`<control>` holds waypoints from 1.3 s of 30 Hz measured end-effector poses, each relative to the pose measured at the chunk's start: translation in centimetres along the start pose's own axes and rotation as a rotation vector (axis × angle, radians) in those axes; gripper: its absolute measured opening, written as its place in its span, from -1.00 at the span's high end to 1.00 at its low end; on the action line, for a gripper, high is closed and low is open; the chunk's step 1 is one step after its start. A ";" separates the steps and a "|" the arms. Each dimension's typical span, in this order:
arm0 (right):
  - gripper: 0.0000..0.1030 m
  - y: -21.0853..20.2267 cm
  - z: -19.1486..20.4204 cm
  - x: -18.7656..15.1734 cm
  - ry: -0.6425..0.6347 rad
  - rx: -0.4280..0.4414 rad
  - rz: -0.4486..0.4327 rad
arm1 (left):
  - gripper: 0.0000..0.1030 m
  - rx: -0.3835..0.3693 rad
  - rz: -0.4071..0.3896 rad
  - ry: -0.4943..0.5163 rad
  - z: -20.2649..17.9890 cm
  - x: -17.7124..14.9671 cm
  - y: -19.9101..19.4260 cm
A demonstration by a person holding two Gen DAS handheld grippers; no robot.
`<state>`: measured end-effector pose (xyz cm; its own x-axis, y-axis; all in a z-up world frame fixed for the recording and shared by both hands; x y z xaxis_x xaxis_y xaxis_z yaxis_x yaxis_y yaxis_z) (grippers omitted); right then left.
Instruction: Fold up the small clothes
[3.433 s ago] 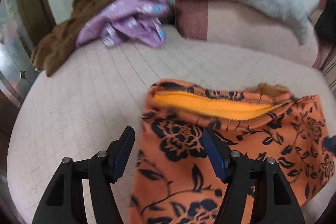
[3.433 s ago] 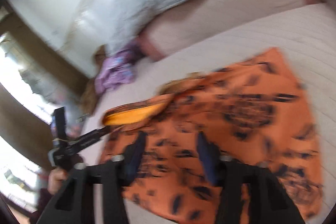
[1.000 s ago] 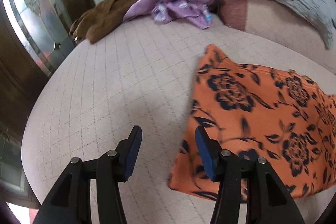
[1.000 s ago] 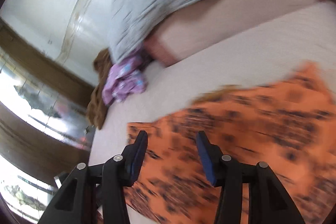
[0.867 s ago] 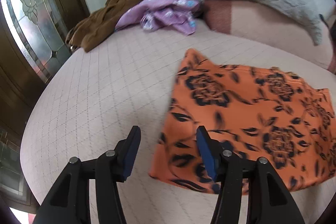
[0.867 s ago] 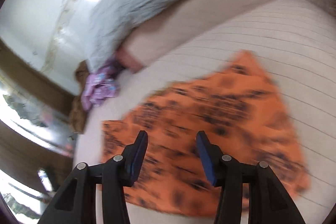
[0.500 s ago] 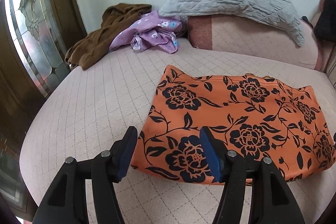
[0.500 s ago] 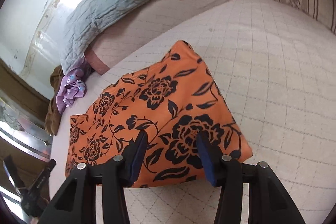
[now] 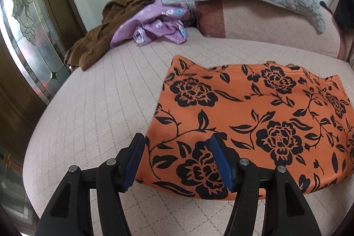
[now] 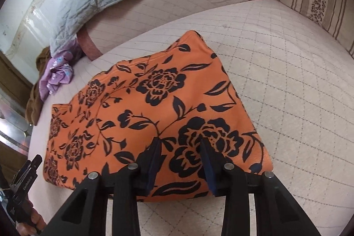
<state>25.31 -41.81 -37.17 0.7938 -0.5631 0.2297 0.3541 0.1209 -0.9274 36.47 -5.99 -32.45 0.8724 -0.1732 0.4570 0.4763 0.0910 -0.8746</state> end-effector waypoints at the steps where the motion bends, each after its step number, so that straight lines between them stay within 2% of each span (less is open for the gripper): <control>1: 0.25 0.3 -0.2 -0.1 0.004 -0.011 0.011 | -0.22 -0.002 0.008 0.000 -0.1 0.0 0.3; 6: 0.24 2.0 -0.3 -0.3 -0.010 -0.091 0.083 | -0.22 0.012 0.093 0.014 -0.7 -0.6 2.9; 8: 0.24 2.0 -0.1 -0.2 -0.022 -0.107 0.083 | -0.22 0.021 0.123 0.012 -0.8 -0.8 4.1; 11: 0.24 2.0 -0.2 0.2 -0.018 -0.098 0.090 | -0.26 0.057 0.106 0.030 -1.2 -0.6 4.2; 17: 0.24 2.0 -0.5 0.0 -0.010 -0.080 0.096 | -0.26 0.067 0.103 0.032 -1.4 -0.7 4.1; 22: 0.24 0.9 -0.4 0.2 0.016 -0.012 0.058 | -0.26 0.058 0.093 0.032 -1.5 -0.5 3.6; 28: 0.24 0.2 1.5 0.0 -0.030 0.063 0.038 | -0.26 0.044 0.063 0.051 -2.3 -0.4 2.7; 32: 0.24 0.3 2.9 -0.6 -0.074 0.074 0.037 | -0.26 0.029 0.052 0.067 -2.9 -0.4 2.3; 39: 0.24 1.4 3.2 -1.2 -0.071 0.079 0.080 | -0.26 0.026 0.046 0.077 -3.3 -0.4 2.1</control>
<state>26.43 -38.33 -37.76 0.8532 -0.4900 0.1788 0.3238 0.2287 -0.9181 36.76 -8.96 -35.05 0.8829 -0.2431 0.4017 0.4392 0.1255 -0.8896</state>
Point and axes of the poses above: each gripper's, at about its wrist camera, not at the fingertips, and y roughly the way its jaws point, z to its left, x to its top, the point moved 8 cm from there along y, roughly the way its jaws point, and after that the axes turned 13 degrees about z, right-handed, at the moved point
